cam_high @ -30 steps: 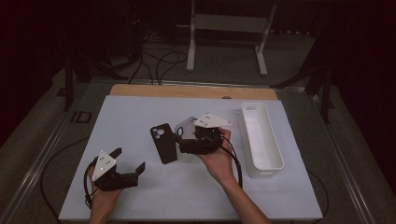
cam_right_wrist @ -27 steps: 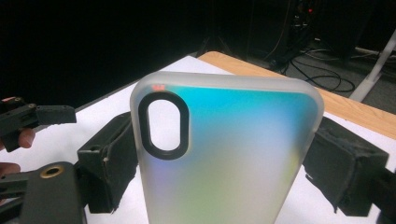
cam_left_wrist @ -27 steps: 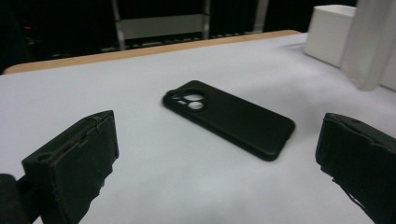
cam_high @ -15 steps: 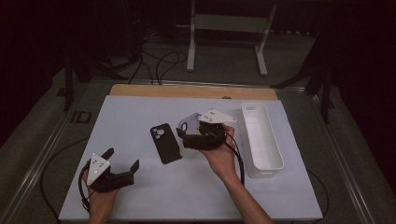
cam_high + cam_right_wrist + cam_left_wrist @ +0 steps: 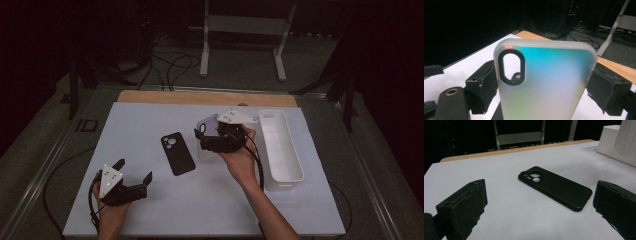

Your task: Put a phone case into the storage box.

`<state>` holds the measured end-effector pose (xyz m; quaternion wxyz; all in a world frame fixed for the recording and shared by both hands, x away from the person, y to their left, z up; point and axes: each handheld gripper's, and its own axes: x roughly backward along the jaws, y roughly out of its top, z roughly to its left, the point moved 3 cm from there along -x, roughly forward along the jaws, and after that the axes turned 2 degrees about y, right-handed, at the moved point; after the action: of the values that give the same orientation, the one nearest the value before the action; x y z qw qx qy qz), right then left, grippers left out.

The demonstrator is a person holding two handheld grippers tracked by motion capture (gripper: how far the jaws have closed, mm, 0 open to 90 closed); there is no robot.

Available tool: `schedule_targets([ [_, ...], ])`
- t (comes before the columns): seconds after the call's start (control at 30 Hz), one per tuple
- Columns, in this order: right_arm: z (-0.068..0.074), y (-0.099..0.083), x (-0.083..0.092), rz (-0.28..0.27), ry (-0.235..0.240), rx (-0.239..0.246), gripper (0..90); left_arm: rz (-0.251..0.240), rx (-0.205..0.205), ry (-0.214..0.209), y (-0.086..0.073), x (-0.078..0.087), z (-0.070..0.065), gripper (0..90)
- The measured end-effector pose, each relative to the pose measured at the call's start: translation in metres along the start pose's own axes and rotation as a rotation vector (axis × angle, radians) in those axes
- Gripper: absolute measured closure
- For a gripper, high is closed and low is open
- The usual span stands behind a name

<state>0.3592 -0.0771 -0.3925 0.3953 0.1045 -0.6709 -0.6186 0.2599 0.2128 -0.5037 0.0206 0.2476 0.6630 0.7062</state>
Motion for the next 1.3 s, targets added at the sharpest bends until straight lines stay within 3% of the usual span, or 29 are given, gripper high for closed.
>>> schedule_targets([
  [0.57,-0.019,0.009,-0.006,0.008,-0.056,-0.017,16.4,-0.006,0.008,0.026,0.0,0.001,0.002,0.0],
  [1.3,-0.044,0.019,-0.011,0.023,-0.118,-0.032,16.4,-0.01,0.008,0.025,0.0,0.001,0.001,0.0],
])
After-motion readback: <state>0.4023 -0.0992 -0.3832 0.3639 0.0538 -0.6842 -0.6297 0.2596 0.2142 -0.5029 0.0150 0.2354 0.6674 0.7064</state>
